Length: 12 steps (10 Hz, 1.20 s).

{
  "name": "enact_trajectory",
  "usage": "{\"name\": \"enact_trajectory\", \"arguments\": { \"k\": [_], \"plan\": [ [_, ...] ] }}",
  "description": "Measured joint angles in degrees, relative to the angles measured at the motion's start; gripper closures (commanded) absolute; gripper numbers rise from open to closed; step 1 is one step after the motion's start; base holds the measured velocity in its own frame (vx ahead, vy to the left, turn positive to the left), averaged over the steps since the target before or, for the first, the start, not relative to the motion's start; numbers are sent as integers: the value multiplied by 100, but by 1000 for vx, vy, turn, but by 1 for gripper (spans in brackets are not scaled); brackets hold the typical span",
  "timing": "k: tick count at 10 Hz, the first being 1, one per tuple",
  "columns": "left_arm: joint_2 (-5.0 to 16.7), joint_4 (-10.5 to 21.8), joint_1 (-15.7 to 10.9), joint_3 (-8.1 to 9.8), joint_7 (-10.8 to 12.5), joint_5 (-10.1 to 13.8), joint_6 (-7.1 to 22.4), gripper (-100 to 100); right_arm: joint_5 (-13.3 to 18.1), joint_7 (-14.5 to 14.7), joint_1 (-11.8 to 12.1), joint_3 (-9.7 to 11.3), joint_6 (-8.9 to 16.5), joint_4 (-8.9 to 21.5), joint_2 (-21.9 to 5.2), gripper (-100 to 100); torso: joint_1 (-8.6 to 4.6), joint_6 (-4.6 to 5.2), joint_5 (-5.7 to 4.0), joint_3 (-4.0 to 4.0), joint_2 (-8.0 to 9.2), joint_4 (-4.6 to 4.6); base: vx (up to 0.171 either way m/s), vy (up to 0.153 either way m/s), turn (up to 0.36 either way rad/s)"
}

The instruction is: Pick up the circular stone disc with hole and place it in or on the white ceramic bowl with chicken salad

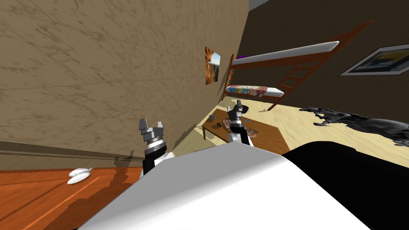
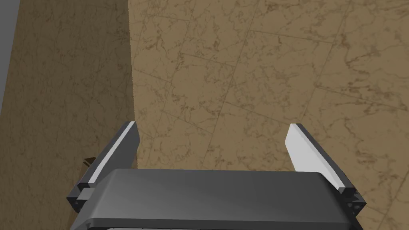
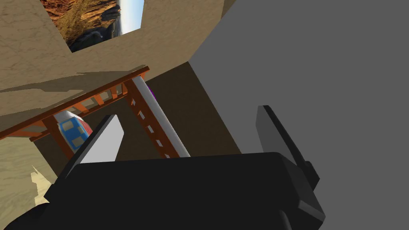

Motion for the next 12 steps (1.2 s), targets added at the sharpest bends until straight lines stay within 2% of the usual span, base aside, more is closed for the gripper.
{"name": "enact_trajectory", "arguments": {
  "k": [4, 7, 9, 11, 12],
  "plan": [
    [0, 0, -1, 0, 0, 0, 0, 0, 31, 173, 279, 114, -79, 286, -622, -100, -23, 0, -5, 15, 26, 6, -63, -57, 111],
    [1, 0, -1, 0, 0, 0, 0, 0, 133, 410, 504, 248, -173, 757, -1022, -100, -35, -1, -8, 12, 20, 5, -54, -76, 160],
    [1, 0, -1, 0, 0, 0, 0, 0, 173, 519, 804, 253, -99, 877, -1375, -100, -28, 0, -7, 12, 20, 5, -36, -46, 127],
    [0, 0, 0, 0, 0, 0, 0, 0, 243, 637, 755, 289, -26, 1141, -1516, -100, -17, -1, -4, 3, 4, 1, -23, -31, 197],
    [0, 0, -1, 0, 0, 0, 0, 0, 300, 717, 900, 330, -107, 1363, -1645, -100, -19, -1, -5, 4, 8, 2, -32, -37, 271]
  ]
}}
